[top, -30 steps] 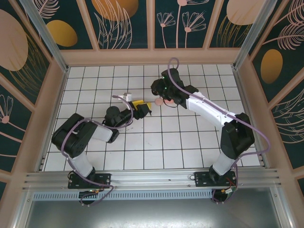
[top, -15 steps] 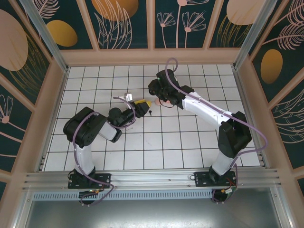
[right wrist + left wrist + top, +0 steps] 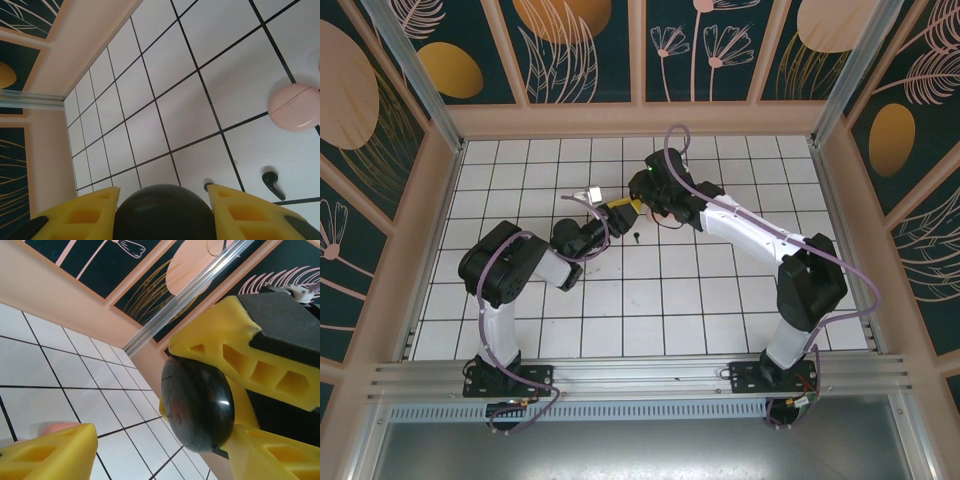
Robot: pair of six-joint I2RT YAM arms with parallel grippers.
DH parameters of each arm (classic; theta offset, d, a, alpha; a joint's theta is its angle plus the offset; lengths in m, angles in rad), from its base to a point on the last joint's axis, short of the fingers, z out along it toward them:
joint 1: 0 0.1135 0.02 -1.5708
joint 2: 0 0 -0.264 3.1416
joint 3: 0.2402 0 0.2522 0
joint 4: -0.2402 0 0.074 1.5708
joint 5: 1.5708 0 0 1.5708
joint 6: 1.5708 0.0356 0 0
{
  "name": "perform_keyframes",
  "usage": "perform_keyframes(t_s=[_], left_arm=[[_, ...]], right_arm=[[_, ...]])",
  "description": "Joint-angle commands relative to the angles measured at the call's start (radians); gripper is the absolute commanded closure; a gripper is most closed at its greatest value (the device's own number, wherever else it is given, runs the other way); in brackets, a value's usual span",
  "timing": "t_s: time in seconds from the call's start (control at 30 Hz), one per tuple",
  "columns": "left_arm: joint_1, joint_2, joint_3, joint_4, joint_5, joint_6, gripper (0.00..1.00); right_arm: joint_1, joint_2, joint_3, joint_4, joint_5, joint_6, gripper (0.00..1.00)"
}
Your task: Insert the wireless bluetooth earbuds into the charging case
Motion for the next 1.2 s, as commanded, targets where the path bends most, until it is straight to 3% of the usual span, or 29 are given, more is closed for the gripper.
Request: perform_keyframes(t_s=[0.0, 0.3, 0.57, 0.83, 0.9, 1.0, 1.07, 1.17], left_arm=[[-0.007, 0.017, 0.023, 0.255, -0.003, -0.015, 0.32], [-0.006, 0.023, 0.050, 0.255, -0.021, -0.011, 0.41], [-0.007, 0.029, 0.063, 0.254, -0.021, -0.011, 0.65], [-0.007, 0.024, 0.054, 0.255, -0.021, -0.015, 0.81], [-0.007, 0.020, 0.050, 0.255, -0.020, -0.017, 0.86], [-0.007, 0.016, 0.043, 0.255, -0.020, -0.023, 0.94], [-0.007, 0.015, 0.040, 0.255, -0.018, -0.031, 0.99], [-0.005, 0.009, 0.027, 0.254, -0.014, -0.049, 1.00]], right_arm=[[0.010, 0.015, 0.015, 0.024, 0.007, 0.004, 0.73], [0.019, 0.009, 0.006, 0.027, 0.003, 0.004, 0.73], [0.024, 0.006, 0.006, 0.029, 0.002, 0.007, 0.74], [0.024, 0.002, 0.010, 0.038, 0.015, 0.014, 0.72], [0.021, 0.002, 0.017, 0.046, 0.016, 0.017, 0.66], [0.010, -0.005, 0.040, 0.066, 0.022, 0.014, 0.43], [-0.001, -0.014, 0.055, 0.075, 0.030, 0.008, 0.33], [-0.021, -0.058, 0.060, 0.085, 0.056, -0.032, 0.28]])
